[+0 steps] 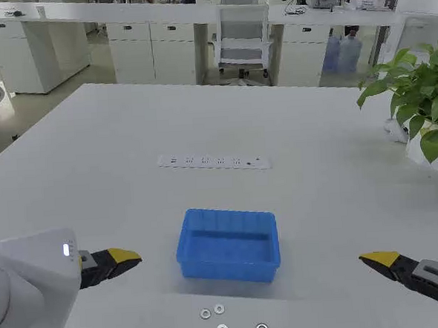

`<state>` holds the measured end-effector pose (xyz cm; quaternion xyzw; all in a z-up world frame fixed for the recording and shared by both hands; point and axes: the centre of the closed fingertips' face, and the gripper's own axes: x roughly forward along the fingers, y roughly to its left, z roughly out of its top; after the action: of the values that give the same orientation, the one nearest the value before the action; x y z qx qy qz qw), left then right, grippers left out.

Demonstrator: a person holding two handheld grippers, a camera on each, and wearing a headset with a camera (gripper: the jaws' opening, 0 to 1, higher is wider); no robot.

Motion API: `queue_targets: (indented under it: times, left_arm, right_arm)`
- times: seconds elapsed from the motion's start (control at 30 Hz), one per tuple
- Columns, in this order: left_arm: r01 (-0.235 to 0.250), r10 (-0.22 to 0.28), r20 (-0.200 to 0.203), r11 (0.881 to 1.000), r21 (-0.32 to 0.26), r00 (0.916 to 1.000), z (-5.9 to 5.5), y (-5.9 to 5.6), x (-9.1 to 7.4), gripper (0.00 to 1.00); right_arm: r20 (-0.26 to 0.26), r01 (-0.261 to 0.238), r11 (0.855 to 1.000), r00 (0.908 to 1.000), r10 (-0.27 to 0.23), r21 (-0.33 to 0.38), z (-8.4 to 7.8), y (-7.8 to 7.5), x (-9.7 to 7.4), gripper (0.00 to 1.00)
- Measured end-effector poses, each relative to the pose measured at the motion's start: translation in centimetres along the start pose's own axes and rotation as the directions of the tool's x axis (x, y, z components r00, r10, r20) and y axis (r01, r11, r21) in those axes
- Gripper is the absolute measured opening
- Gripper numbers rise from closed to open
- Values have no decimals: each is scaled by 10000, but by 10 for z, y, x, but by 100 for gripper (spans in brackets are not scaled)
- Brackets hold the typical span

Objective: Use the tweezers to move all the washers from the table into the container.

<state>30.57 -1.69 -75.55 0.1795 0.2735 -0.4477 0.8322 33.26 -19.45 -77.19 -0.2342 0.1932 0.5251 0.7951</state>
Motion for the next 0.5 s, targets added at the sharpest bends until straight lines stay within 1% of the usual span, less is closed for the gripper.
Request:
queue_targets:
  times: [0.1, 0.17, 0.23, 0.3, 0.37, 0.5]
  left_arm:
    - [-61, 61, 47, 10000, 5, 10000, 2, 3, -1, 99]
    - [-78, 78, 2, 10000, 37, 10000, 3, 5, 0, 99]
    - [-70, 69, 15, 9999, 78, 10000, 5, 6, 0, 99]
    - [-62, 61, 63, 9999, 86, 10000, 6, 6, 0, 99]
    - [-37, 37, 79, 10000, 58, 10000, 7, 6, 1, 99]
    - [23, -23, -21, 9999, 142, 10000, 7, 5, 3, 99]
  right_arm:
    - [17, -52, 9999, 10000, 52, -128, 2, 0, 2, 100]
    - [38, -68, 9998, 10000, 69, -178, 4, 0, 2, 100]
    - [74, -76, 9996, 9999, 78, -264, 5, 0, 3, 100]
    - [-85, -82, 9997, 9999, 80, -236, 3, 0, 4, 100]
    - [-90, -68, 9995, 9999, 65, -302, 3, 0, 4, 100]
    - [-108, -6, 9993, 9999, 2, -381, 2, 0, 4, 100]
